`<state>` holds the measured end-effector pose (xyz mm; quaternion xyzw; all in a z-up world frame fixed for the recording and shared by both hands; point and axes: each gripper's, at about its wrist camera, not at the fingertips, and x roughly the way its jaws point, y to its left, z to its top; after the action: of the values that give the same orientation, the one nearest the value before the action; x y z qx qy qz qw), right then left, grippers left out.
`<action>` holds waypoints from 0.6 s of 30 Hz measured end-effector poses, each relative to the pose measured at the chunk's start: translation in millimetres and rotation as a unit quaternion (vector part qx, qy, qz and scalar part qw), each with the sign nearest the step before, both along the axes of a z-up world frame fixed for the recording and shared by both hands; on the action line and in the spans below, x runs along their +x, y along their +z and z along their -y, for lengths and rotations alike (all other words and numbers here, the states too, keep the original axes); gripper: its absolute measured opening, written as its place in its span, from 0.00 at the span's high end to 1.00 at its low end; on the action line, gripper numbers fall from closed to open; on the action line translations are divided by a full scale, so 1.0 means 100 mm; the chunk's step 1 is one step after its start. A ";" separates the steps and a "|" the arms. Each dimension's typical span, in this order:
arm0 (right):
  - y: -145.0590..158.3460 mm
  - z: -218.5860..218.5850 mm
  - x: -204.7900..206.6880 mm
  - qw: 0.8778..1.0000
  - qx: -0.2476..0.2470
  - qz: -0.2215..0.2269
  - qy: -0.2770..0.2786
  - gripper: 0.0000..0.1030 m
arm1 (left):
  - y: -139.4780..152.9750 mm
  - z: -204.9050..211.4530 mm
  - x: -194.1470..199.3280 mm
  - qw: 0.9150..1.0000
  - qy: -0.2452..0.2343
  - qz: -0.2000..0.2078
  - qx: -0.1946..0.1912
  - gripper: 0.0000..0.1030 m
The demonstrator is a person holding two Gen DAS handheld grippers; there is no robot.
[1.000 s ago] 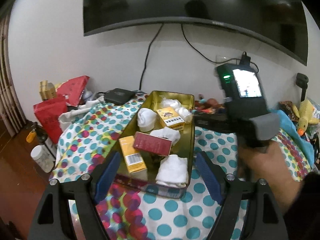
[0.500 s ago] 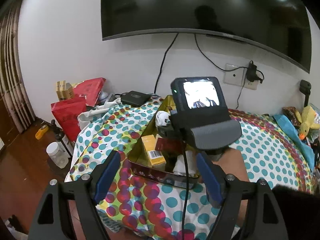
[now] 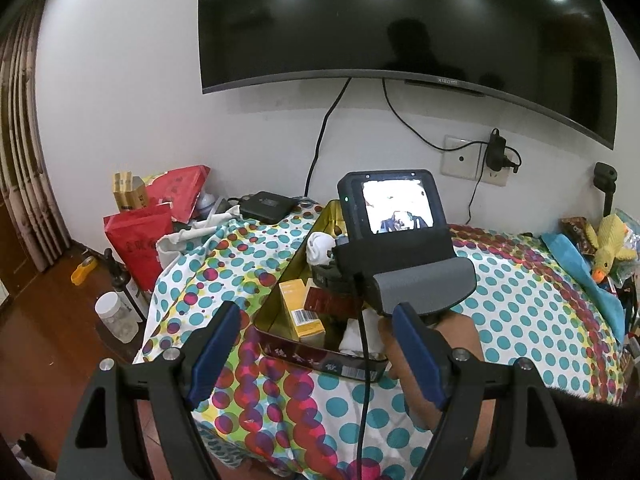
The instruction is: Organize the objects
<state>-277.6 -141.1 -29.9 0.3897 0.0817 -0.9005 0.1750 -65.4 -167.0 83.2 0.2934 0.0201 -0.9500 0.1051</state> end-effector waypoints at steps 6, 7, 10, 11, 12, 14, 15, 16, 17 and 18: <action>0.10 -0.01 0.06 1.000 -0.009 -0.009 -0.001 0.22 | 0.02 0.01 0.01 1.000 0.005 -0.001 -0.003 0.22; 0.17 -0.04 0.09 1.000 -0.012 -0.022 -0.002 0.08 | 0.03 0.00 0.01 1.000 0.005 -0.002 -0.004 0.22; 0.32 -0.07 0.16 0.999 -0.016 -0.048 -0.001 0.04 | 0.04 0.00 0.02 1.000 0.007 -0.003 -0.005 0.22; 0.36 -0.09 0.17 0.998 -0.021 -0.050 0.003 0.03 | 0.04 -0.01 0.02 1.000 0.007 -0.003 -0.005 0.22; 0.39 -0.10 0.18 0.998 -0.021 -0.052 0.002 0.03 | 0.04 -0.02 0.02 1.000 0.007 -0.002 -0.007 0.22; 0.43 -0.14 0.19 0.998 -0.021 -0.057 0.000 0.03 | 0.05 -0.04 0.03 1.000 0.005 -0.002 -0.010 0.22; 0.44 -0.19 0.21 0.998 -0.021 -0.061 -0.002 0.02 | 0.05 -0.06 0.03 1.000 0.005 -0.002 -0.011 0.22; 0.44 -0.23 0.22 0.998 -0.019 -0.065 -0.007 0.02 | 0.05 -0.07 0.04 1.000 0.004 -0.003 -0.013 0.22; 0.43 -0.30 0.23 0.997 -0.019 -0.068 -0.014 0.02 | 0.05 -0.09 0.04 1.000 0.005 -0.003 -0.015 0.22; 0.42 -0.37 0.23 0.997 -0.022 -0.069 -0.019 0.02 | 0.04 -0.11 0.04 1.000 0.004 -0.003 -0.016 0.22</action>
<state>-255.1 -104.5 12.6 0.3242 0.0657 -0.9300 0.1602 -61.5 -156.3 87.5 0.2889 0.0065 -0.9505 0.1140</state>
